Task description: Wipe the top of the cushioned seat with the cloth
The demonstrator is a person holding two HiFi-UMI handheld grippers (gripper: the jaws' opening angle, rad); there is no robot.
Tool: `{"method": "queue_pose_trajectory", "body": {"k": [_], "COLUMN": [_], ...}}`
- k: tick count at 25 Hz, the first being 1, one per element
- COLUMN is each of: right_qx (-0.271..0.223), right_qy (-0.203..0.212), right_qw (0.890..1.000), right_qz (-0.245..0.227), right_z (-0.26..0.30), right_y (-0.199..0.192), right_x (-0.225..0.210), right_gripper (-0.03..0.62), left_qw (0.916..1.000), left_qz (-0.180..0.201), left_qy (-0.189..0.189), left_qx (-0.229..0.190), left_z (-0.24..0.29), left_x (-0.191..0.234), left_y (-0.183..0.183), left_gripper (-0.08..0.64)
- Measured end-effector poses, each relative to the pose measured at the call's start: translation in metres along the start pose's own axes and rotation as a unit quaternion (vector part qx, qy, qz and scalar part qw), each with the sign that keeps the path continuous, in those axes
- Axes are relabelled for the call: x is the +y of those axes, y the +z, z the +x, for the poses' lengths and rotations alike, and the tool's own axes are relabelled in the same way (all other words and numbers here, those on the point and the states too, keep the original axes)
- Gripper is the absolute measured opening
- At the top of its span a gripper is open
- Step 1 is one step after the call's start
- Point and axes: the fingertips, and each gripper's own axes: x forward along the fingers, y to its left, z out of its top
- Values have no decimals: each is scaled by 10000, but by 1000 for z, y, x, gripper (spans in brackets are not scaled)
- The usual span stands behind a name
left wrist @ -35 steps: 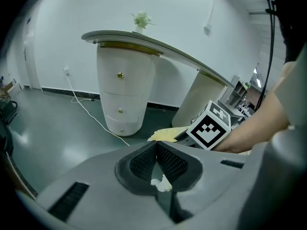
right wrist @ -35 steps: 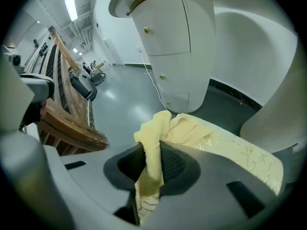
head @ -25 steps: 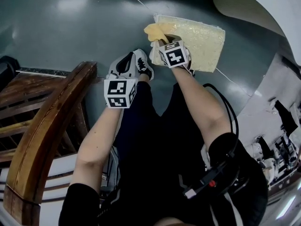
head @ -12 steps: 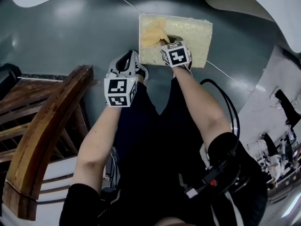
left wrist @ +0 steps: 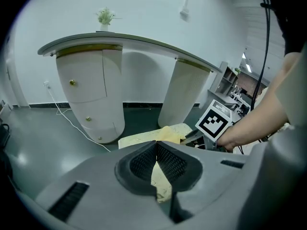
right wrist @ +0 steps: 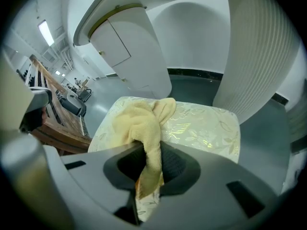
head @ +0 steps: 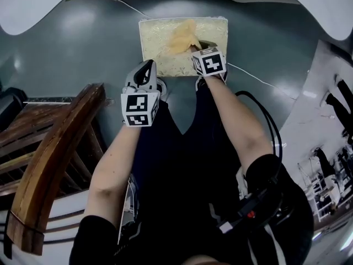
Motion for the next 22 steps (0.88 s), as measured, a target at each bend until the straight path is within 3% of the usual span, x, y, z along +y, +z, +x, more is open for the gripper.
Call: {"method": "queue_pose_trajectory", "body": {"k": [8,12,18,20,22], "right_qx": [-76,-81,-45,61,60], "right_qy": [-123,-173,-331,-523,-448], "right_qw": [9993,9961,9971,9963,9974], "right_qz": [331,862,687,678,569], "right_z": [-29,-46,-63,-71,-83], "right_y": [-23,-35,-47,-58,-64], "right_x": [-52,-83,-124,-144,-146], "right_gripper": [75,74,72,72,71], "left_qw": [9998,9999,9996,9994,9993], "left_qz": [134,117,-219,-268,-305], "left_qy": [-93,-63,169,150,120], "left_qx": [69,10,111,140,162], "left_z": [24,34,35,31,23], "left_x": [-37,-52,-66,-71,-73], "left_y": [11,21,24,21,17], "left_gripper": [5,5,5,5,5]}}
